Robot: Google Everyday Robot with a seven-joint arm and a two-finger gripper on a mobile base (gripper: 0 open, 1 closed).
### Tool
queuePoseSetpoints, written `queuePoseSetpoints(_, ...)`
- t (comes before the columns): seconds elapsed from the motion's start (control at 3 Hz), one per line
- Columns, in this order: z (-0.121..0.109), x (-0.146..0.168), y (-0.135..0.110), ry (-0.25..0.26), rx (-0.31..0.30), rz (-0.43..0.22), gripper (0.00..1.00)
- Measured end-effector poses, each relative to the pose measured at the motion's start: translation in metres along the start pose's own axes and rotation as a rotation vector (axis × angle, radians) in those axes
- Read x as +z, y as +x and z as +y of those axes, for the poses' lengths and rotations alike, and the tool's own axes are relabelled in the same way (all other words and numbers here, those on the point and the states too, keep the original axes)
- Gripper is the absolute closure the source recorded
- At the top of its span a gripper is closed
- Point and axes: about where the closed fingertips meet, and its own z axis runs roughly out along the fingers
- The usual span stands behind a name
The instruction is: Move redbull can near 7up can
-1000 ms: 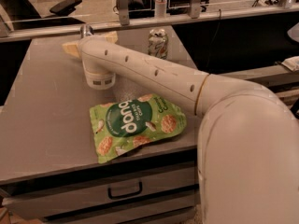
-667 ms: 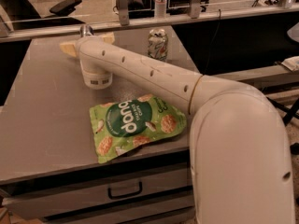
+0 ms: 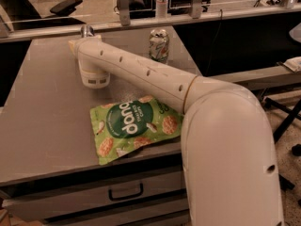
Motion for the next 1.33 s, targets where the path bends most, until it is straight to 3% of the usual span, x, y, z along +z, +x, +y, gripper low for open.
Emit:
queuePoseSetpoints(0.67,0.010,0.016,-0.005,-0.018,-0.023,0.013,0.83)
queuePoseSetpoints(1.0,0.006,0.000,-0.018,0.002,-0.036,0.015,1.00)
queuePoseSetpoints(1.33,-0.006,-0.041,-0.033,0.050,-0.061,0.012,1.00)
